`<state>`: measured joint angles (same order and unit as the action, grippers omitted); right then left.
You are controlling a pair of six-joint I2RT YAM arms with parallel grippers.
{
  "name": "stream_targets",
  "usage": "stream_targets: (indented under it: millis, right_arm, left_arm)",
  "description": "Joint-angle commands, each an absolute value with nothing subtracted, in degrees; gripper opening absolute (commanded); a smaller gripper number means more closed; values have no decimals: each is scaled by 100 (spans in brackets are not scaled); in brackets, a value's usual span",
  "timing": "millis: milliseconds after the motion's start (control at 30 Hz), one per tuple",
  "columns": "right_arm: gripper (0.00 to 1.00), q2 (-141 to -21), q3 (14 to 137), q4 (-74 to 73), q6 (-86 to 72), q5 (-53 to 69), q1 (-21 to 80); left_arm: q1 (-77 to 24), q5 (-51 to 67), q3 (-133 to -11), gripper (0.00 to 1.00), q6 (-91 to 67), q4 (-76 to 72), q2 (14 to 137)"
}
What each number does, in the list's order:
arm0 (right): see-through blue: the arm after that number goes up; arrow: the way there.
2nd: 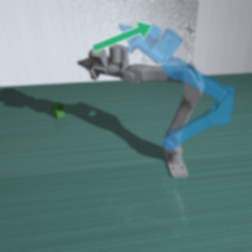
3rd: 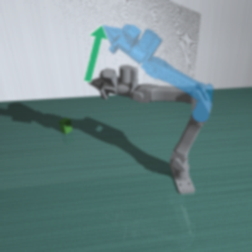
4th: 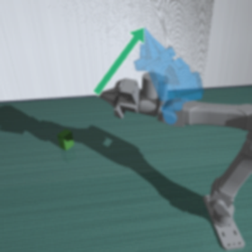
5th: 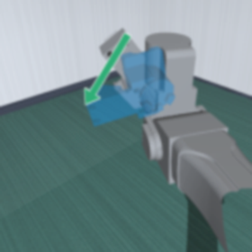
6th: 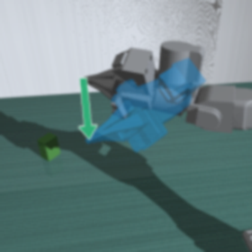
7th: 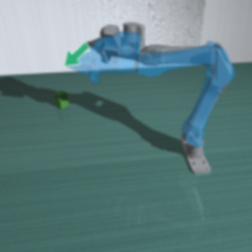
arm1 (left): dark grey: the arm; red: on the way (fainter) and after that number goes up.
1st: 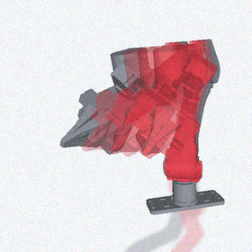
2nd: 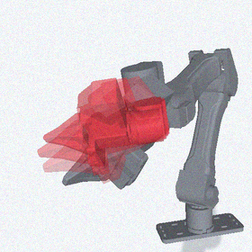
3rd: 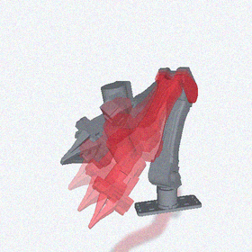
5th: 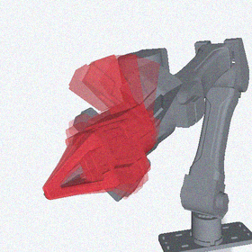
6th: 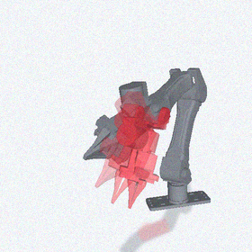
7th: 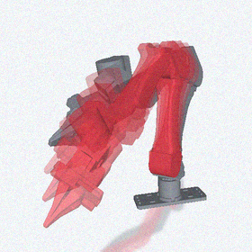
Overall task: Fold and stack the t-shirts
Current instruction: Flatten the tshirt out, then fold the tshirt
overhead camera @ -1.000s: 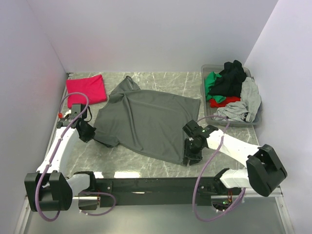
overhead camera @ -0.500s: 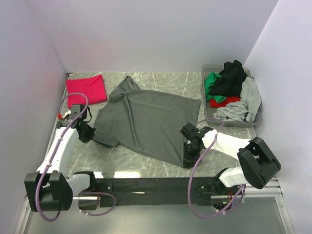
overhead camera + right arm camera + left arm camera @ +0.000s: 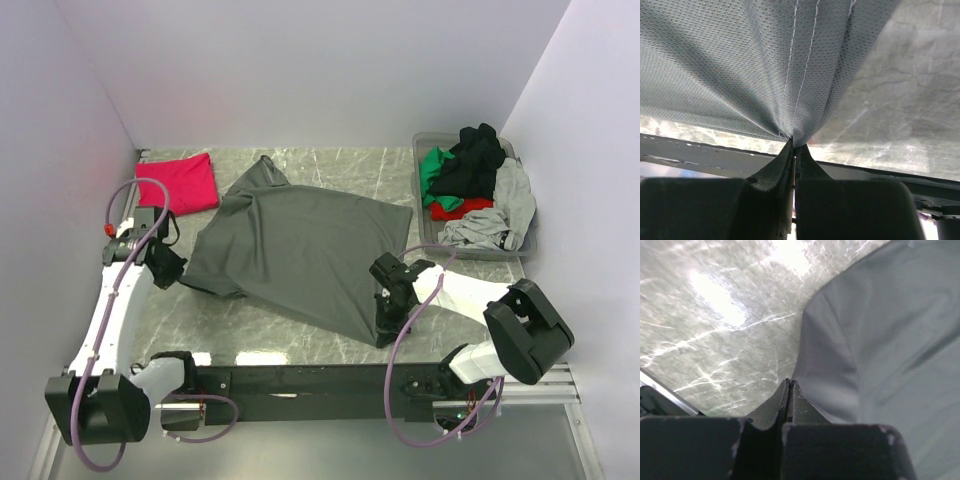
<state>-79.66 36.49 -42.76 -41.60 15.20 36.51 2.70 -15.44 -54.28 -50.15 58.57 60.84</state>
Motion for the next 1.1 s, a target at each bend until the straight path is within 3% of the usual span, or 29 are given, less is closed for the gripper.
stream_targets:
  millis: [0, 467, 733, 1067]
  right_arm:
    - [0, -7945, 3744, -4719, -3990, 1406, 3709]
    - [0, -7673, 4148, -5607, -4034, 1301, 3744]
    - [0, -7559, 4298, -5809, -4227, 1248, 3735]
    - [0, -7690, 4790, -6090, -4289, 1064, 3727]
  left_arm:
    - [308, -1828, -5687, 0, -4755, 6433, 5775]
    - [264, -1697, -5423, 0, -4282, 7084, 5335]
    - [-649, -1669, -5686, 0, -4228, 6908, 5862]
    - [-914, -1802, -6547, 0, -3236, 6390, 6898]
